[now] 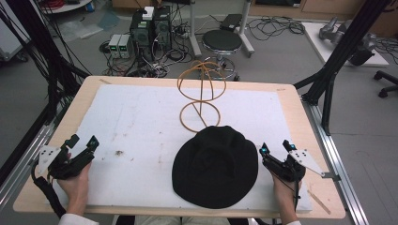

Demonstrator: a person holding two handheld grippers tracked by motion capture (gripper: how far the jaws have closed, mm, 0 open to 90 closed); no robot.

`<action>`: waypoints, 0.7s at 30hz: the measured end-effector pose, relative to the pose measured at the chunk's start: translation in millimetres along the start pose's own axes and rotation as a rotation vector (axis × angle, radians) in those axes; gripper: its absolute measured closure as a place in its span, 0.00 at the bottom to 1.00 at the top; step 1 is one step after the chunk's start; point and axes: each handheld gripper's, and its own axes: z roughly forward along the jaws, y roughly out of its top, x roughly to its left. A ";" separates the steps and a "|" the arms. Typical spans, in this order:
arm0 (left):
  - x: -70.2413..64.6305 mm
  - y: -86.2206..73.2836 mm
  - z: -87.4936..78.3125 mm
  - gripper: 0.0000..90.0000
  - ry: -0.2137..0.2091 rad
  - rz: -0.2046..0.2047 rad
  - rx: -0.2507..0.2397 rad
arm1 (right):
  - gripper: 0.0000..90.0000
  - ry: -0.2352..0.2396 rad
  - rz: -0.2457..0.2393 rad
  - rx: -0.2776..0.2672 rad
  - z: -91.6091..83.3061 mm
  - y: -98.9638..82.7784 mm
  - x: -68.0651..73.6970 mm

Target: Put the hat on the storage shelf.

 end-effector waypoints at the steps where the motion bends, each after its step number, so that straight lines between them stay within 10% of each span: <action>1: 0.0 0.0 0.0 0.31 0.000 0.000 0.000 | 0.19 0.001 0.000 0.000 0.0 0.0 -0.1; 21: 0.1 0.0 0.4 0.31 -0.001 -0.002 0.000 | 0.19 0.000 0.003 0.005 -0.7 -0.2 -0.9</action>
